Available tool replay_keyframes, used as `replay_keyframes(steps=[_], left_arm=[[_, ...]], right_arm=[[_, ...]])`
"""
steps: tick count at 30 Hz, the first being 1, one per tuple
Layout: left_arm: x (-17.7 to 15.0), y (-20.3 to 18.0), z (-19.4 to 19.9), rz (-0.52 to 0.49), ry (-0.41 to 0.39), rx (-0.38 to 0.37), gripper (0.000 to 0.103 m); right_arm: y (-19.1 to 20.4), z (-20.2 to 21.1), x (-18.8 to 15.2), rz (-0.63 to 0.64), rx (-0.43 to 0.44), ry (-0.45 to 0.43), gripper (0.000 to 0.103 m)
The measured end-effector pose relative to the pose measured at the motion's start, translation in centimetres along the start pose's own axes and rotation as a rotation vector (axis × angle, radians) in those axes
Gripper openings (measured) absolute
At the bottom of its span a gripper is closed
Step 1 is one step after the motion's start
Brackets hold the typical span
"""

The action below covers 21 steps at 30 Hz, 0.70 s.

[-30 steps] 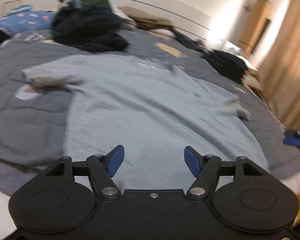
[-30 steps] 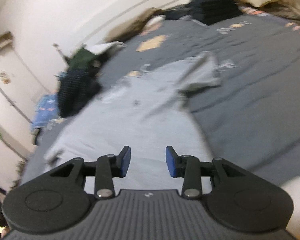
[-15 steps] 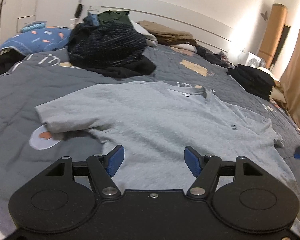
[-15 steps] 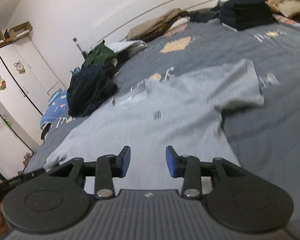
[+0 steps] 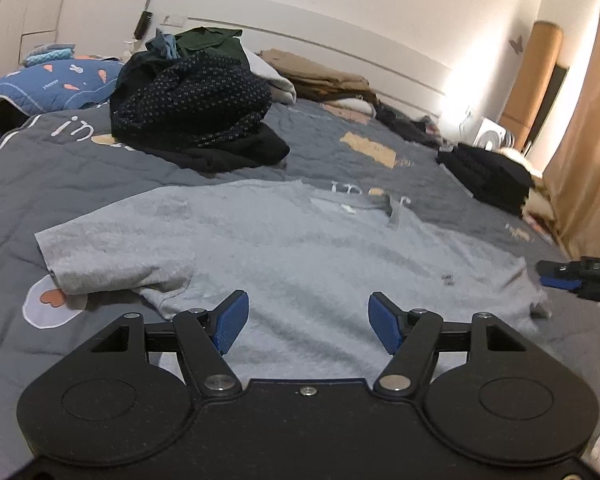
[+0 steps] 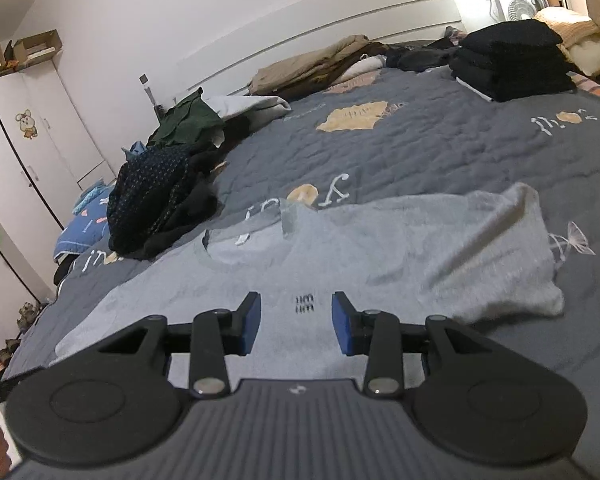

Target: Fold clothes

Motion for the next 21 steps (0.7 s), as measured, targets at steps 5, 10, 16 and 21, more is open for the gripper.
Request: replay_keyframes(steps=[5, 10, 16, 21], left_arm=[[1.2, -1.8, -1.2, 0.001, -0.035, -0.075, 0.066], [4.1, -3.6, -3.7, -0.054, -0.070, -0.090, 0.066], [7.0, -5.2, -7.6, -0.083, -0.089, -0.114, 0.066], [6.2, -5.6, -10.4, -0.117, -0.052, -0.170, 0.066]], right_arm=[[1.0, -2.4, 0.7, 0.012, 0.005, 0.006, 0.038], [2.3, -5.0, 1.1, 0.090, -0.008, 0.012, 0.038], [2.6, -7.3, 2.1, 0.140, -0.016, 0.012, 0.038], [2.6, -9.4, 3.0, 0.192, -0.051, 0.019, 0.038]])
Point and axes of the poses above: each gripper's, at about its wrist camera, not at the fingertips, and z roughly against the way its jaws point, y to its left, x to its top, the point moved 5 cm from there along -z, roughly the way its jaws point, and after that the axes turned 14 degrees about -z, right-handed, at the moved point
